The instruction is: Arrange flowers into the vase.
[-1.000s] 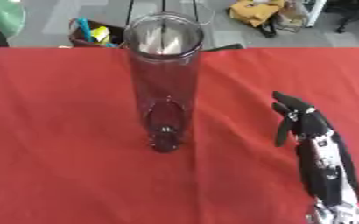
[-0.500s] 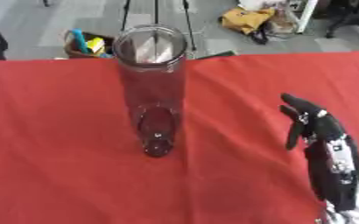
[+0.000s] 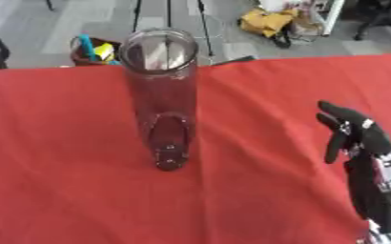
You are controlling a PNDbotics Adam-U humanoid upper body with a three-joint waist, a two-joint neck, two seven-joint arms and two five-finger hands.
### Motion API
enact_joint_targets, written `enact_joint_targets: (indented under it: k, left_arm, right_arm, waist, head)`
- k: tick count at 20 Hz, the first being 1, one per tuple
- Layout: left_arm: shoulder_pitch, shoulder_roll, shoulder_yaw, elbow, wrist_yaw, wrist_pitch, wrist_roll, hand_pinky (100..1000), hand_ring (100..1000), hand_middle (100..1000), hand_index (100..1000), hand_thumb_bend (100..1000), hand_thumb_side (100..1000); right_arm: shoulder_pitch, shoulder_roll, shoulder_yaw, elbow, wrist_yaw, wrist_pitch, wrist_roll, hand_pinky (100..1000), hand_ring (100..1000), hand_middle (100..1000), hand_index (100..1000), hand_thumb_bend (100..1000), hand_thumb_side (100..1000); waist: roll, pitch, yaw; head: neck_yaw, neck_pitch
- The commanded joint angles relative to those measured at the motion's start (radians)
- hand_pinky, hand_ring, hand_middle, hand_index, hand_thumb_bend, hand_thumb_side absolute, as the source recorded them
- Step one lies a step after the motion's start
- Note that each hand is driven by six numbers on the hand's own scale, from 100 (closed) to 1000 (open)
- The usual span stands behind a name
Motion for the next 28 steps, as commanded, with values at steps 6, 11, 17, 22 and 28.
enact_joint_targets:
  k: [6,11,17,22,28]
  left_arm:
    - [-0.074,-0.043,0.005,0.071,0.124,-0.085,0.126,100,100,100,100,100,858]
    - [-0.112,-0.048,-0.005,0.105,0.196,-0.152,0.198,100,100,100,100,100,854]
    - [-0.142,-0.051,-0.029,0.128,0.286,-0.222,0.288,100,100,100,100,100,846]
    - [-0.169,-0.05,-0.038,0.137,0.363,-0.263,0.365,100,100,100,100,113,850]
    - [-0.213,-0.074,-0.033,0.15,0.444,-0.313,0.457,100,100,100,100,134,851]
  right_arm:
    - [0.0,-0.022,0.008,-0.016,-0.012,-0.007,0.012,901,908,281,811,100,1000]
    - [0.003,-0.027,0.014,-0.016,-0.017,-0.01,0.02,900,908,279,810,100,1000]
    - [0.007,-0.029,0.019,-0.016,-0.018,-0.012,0.029,901,908,276,808,100,1000]
    - [0.01,-0.031,0.025,-0.016,-0.018,-0.014,0.035,900,908,275,808,100,1000]
    - [0.008,-0.03,0.033,-0.016,-0.023,-0.016,0.045,901,908,273,808,100,1000]
  waist:
    - [0.0,-0.035,-0.018]
    - [0.005,-0.04,-0.031]
    - [0.006,-0.041,-0.04]
    - [0.007,-0.045,-0.045]
    - [0.008,-0.044,-0.059]
  head:
    - [0.009,0.002]
    - [0.013,-0.006]
    - [0.014,-0.01]
    - [0.014,-0.007]
    - [0.021,-0.007]
